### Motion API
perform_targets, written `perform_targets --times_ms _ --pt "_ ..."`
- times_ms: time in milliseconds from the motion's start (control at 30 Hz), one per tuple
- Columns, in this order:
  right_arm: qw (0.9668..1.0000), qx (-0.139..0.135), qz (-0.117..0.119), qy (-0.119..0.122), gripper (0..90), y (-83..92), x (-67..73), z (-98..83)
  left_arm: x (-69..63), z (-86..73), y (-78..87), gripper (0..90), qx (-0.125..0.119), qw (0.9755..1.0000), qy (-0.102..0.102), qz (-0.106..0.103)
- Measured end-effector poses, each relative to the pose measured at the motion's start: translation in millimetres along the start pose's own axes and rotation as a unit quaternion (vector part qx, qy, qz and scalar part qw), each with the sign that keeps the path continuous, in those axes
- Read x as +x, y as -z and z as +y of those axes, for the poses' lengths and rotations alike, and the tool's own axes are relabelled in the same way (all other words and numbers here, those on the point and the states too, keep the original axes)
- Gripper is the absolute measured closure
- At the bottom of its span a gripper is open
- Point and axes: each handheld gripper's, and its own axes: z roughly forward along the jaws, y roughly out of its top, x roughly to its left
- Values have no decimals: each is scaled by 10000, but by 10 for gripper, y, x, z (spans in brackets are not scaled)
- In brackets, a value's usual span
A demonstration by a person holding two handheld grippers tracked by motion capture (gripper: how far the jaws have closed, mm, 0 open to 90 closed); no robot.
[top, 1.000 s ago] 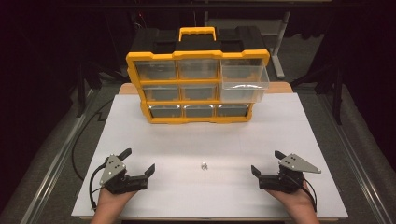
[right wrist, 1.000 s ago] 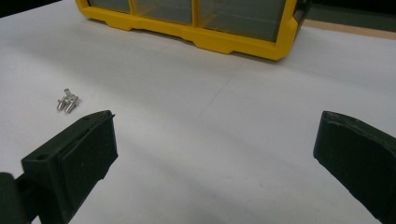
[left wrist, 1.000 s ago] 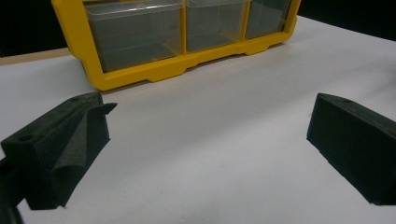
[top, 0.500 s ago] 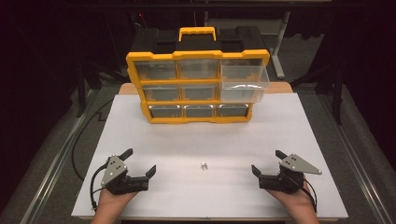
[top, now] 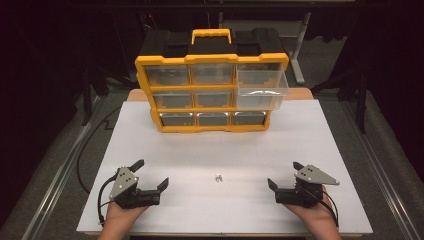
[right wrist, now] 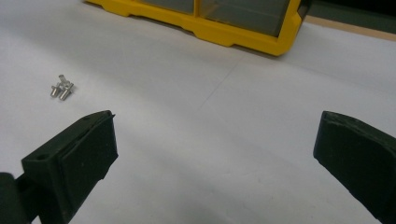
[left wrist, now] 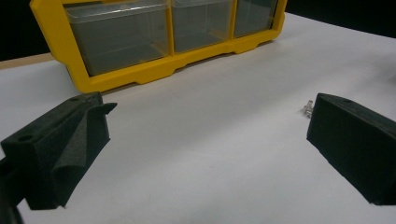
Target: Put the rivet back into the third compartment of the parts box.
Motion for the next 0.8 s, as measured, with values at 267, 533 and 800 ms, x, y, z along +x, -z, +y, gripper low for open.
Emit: perform_targets --times_ms 267,533,800 --pt "9984 566 -14 21 1 -62 -7 -29 -5 2 4 4 -51 10000 -36 4" --pt "9958 900 113 140 1 -95 3 -41 -15 4 -2 4 -11 10000 -46 -27" --pt "9911 1269 308 273 1 -138 18 -67 -25 5 -22 4 55 10000 -68 -34"
